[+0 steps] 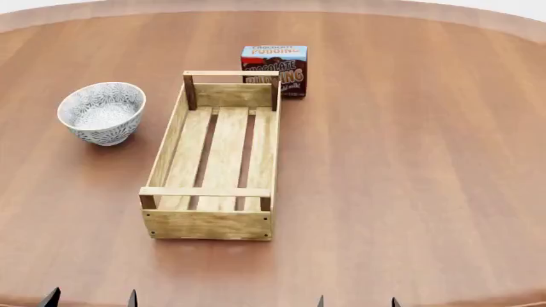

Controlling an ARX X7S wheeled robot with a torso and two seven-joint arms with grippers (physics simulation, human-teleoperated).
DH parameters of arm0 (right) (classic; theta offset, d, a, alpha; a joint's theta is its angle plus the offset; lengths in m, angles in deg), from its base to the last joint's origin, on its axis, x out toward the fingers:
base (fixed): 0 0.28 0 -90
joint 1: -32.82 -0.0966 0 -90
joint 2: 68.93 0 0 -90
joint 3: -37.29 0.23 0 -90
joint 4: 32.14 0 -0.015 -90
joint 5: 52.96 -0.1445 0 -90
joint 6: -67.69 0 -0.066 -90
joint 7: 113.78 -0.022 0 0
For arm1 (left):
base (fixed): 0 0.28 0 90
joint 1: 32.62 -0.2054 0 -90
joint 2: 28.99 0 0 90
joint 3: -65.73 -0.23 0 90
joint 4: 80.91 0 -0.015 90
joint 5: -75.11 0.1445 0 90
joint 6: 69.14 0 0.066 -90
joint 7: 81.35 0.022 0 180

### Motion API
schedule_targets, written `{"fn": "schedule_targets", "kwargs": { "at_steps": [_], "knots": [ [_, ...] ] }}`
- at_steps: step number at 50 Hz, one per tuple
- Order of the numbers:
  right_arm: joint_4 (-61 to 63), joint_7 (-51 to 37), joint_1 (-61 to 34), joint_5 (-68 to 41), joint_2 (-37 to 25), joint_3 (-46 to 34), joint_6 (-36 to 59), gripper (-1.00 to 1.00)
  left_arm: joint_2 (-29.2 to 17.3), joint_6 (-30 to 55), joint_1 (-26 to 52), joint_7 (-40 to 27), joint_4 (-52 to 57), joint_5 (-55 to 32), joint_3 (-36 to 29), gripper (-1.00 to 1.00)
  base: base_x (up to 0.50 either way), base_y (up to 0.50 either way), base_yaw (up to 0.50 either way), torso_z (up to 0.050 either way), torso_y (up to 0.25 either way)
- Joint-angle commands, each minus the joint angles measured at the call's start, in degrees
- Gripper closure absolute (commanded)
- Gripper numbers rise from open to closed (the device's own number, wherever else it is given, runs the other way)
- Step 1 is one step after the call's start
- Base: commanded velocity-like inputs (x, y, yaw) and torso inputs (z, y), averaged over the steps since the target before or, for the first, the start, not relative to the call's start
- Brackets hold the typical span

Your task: Pick up the bowl on the left and put it in the tray.

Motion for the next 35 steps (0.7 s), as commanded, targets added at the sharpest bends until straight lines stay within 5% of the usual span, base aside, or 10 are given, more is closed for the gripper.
{"fn": "schedule_targets", "kwargs": {
  "at_steps": [1,26,35],
  "knots": [
    [-0.7,-1.9,-0.1,-1.6,-1.6,-1.9,-0.6,-1.00,-4.0,-0.9,0.4,-4.8,-0.9,-2.1,-4.9,-1.00,0.00,0.00,0.00,0.000,0.000],
    [0.7,-5.2,-0.4,-3.2,-4.3,-5.3,0.1,-1.00,-5.8,0.0,0.7,-7.4,0.0,-4.3,-7.1,-1.00,0.00,0.00,0.00,0.000,0.000],
    [0.7,-6.0,-0.4,-3.8,-4.9,-5.8,0.0,-1.00,-6.3,0.3,0.9,-8.1,0.2,-4.9,-7.5,-1.00,0.00,0.48,0.00,0.000,0.000]
  ]
}}
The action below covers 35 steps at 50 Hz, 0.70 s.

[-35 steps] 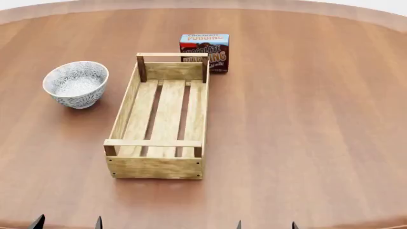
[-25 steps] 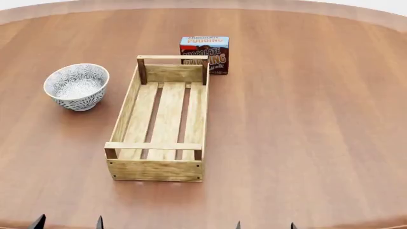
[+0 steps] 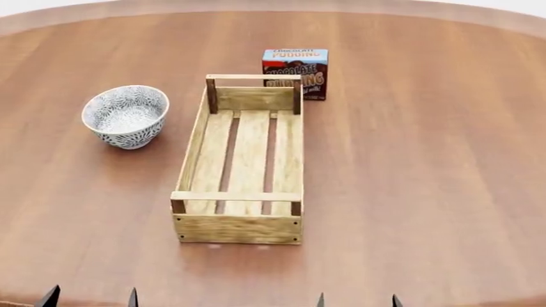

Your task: Pick up the bowl on the left and put it in the tray.

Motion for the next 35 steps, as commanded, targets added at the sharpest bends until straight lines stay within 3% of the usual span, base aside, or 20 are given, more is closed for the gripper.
{"fn": "schedule_targets", "kwargs": {
  "at_steps": [1,35],
  "knots": [
    [0.3,-1.1,0.0,-0.7,-0.8,-1.0,-0.1,-1.00,-0.8,0.1,0.2,-1.0,0.1,-0.7,-0.8,-1.00,0.00,0.50,0.00,0.000,0.000],
    [0.1,-3.0,0.0,-2.7,-2.7,-3.6,-0.6,-1.00,-2.3,-0.2,0.1,-2.5,-0.2,-2.5,-2.6,-1.00,0.00,0.50,0.00,0.000,0.000]
  ]
}}
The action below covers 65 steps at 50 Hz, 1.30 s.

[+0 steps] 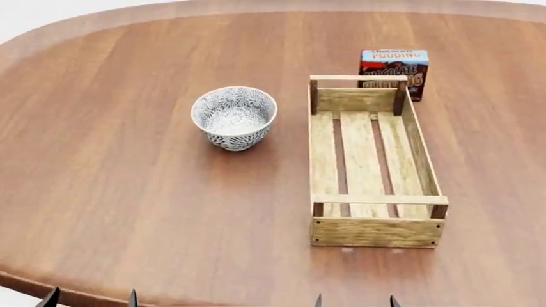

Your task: Pick up the bowl on the left and put it in the tray.

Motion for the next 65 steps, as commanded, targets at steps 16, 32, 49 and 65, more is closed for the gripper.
{"fn": "schedule_targets", "kwargs": {
  "at_steps": [16,32,49,65],
  "knots": [
    [0.0,-1.4,-0.2,0.3,-1.5,-2.5,-0.6,-1.00,-1.0,-0.3,0.0,-1.1,-0.2,-1.0,-1.3,-1.00,0.00,0.41,0.00,0.000,0.000],
    [0.2,-2.3,-0.4,0.0,-2.1,-3.1,-0.6,-1.00,-1.5,-0.1,0.2,-1.8,0.0,-1.5,-1.8,-1.00,0.27,0.00,0.00,0.000,0.000],
    [0.7,-3.2,-0.7,-0.6,-2.7,-3.4,0.0,-1.00,-2.0,-0.1,0.8,-2.4,-0.2,-1.8,-2.5,-1.00,0.50,0.00,0.00,0.000,0.000],
    [0.1,-4.8,-5.5,-2.1,-3.3,-2.8,17.0,-1.00,-3.0,9.1,3.1,-4.8,4.1,-5.3,-0.3,-1.00,0.34,0.00,0.00,0.000,0.000]
  ]
}}
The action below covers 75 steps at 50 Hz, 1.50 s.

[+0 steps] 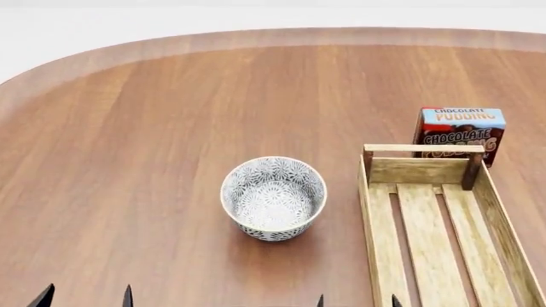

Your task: Pick up the bowl on the left and put it in the tray.

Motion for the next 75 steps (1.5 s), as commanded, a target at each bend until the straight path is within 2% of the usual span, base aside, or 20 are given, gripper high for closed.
{"fn": "schedule_targets", "kwargs": {
  "at_steps": [1,3,6,7,10,11,18,22,33,58,60,65,75],
  "knots": [
    [3.5,-0.7,-3.9,-2.4,-1.0,0.9,17.0,-1.00,-1.5,9.7,1.9,-1.5,6.6,-3.6,1.9,-1.00,0.00,0.00,0.00,0.000,0.000],
    [6.7,-1.8,-4.5,-2.6,-1.4,1.6,19.9,-1.00,-2.4,13.8,2.6,-1.7,10.6,-4.8,2.1,-1.00,0.00,0.00,0.00,0.000,0.000],
    [17.4,-2.7,-6.0,-3.5,-3.0,2.3,29.6,-1.00,-4.8,21.8,4.4,-2.0,21.3,-7.5,2.7,-1.00,0.00,0.00,0.00,0.000,0.000],
    [22.4,-3.0,-7.1,-3.4,-4.0,1.9,33.6,-1.00,-5.6,28.2,5.9,-2.4,26.2,-10.6,3.5,-1.00,0.00,0.00,0.00,0.000,0.000],
    [27.3,-3.5,-8.8,-2.4,-5.4,0.4,38.7,-1.00,-6.9,33.5,7.6,-2.4,31.5,-13.8,4.3,-1.00,0.00,0.00,0.00,0.000,0.000],
    [31.2,-3.9,-10.6,-2.1,-6.1,-0.2,43.2,-1.00,-8.5,36.9,8.9,-2.0,35.9,-15.1,3.7,-1.00,0.00,0.00,0.00,0.000,0.000],
    [44.5,-3.1,-19.8,-7.6,-5.5,4.8,62.5,-1.00,-9.9,51.2,16.0,-4.3,44.0,-24.6,8.4,-1.00,0.00,0.00,0.00,0.000,0.000],
    [47.4,-3.1,-23.8,-8.8,-5.3,6.1,68.0,-1.00,-9.3,51.0,17.7,-2.8,44.8,-28.8,12.2,-1.00,0.00,0.00,0.00,0.020,0.000],
    [45.4,-3.1,-25.9,-9.5,-4.7,7.8,69.3,-1.00,-9.2,54.3,19.1,-4.2,43.7,-31.2,12.9,-1.00,0.00,0.00,0.00,0.050,0.000],
    [42.0,-2.2,-24.2,-9.6,-5.7,6.7,62.8,-1.00,-9.3,51.8,17.4,-4.0,40.8,-30.3,12.5,-1.00,0.00,0.00,0.00,0.050,0.000],
    [42.5,-2.3,-24.2,-9.5,-5.9,6.4,63.0,-1.00,-10.1,52.1,17.2,-4.4,41.3,-28.9,10.8,-1.00,0.00,0.00,0.00,0.050,0.000],
    [43.4,-2.4,-22.5,-9.1,-6.8,6.0,60.9,-1.00,-9.5,48.4,15.5,-3.2,41.7,-29.0,12.2,-1.00,0.00,0.00,0.00,0.001,-0.050],
    [43.3,-2.5,-22.4,-9.3,-6.9,6.0,60.7,-1.00,-9.8,47.8,15.3,-3.3,41.7,-28.8,12.0,-1.00,0.00,0.00,0.00,0.008,-0.250]
  ]
}}
